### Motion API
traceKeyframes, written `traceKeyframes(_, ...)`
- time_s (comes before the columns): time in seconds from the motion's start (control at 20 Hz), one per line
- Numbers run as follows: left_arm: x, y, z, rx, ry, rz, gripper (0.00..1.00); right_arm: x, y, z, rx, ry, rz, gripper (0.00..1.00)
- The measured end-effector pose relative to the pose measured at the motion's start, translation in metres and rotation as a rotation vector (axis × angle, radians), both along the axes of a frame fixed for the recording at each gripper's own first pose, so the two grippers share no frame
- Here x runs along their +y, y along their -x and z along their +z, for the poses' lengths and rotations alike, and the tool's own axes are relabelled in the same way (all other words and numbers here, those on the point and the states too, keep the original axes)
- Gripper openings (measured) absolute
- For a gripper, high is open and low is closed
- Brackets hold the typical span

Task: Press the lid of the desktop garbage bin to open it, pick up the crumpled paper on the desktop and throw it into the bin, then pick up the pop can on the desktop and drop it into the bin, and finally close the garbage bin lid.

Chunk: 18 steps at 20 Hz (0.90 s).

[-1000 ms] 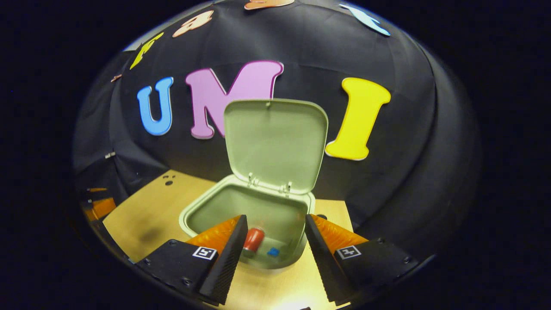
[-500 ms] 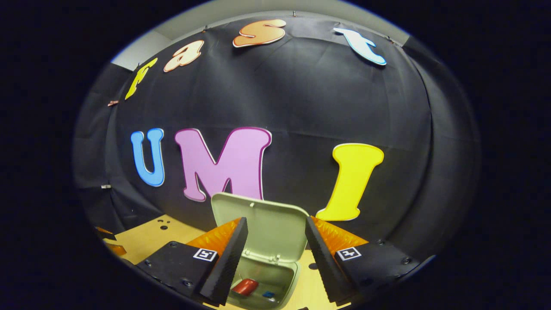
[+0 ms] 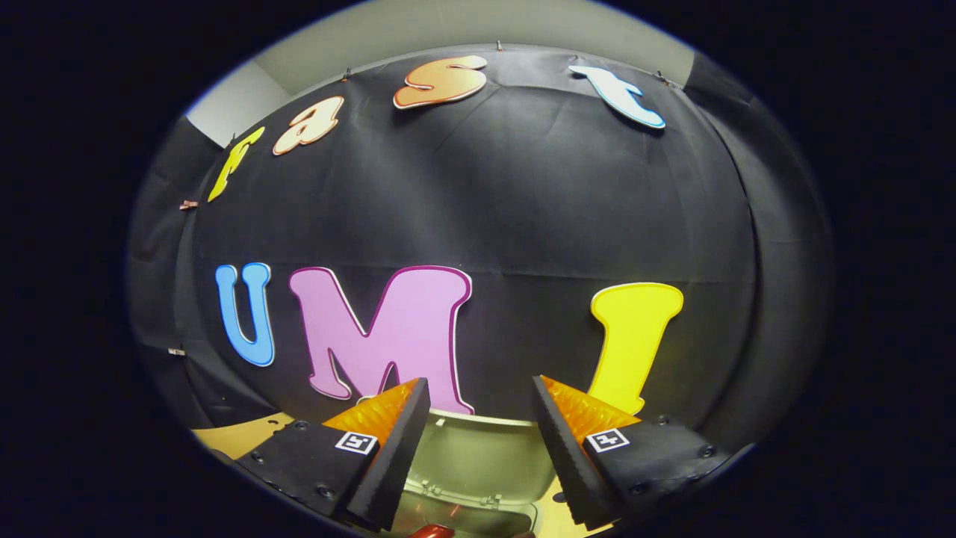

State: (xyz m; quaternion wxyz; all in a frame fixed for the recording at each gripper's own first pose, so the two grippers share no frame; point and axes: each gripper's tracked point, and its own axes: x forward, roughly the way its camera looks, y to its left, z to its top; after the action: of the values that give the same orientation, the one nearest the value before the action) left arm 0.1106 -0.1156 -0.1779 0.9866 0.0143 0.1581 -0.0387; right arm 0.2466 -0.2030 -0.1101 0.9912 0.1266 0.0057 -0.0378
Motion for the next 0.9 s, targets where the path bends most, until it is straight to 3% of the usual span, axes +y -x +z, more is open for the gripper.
traceKeyframes(0.25,0.008,0.010,0.005,-0.002,0.001,0.040,0.94,0.002,-0.007,-0.015,0.035,-0.030,0.012,0.87)
traceKeyframes(0.9,0.047,0.043,0.009,-0.023,-0.002,0.016,0.94,0.033,0.062,-0.025,0.145,0.026,0.057,0.87)
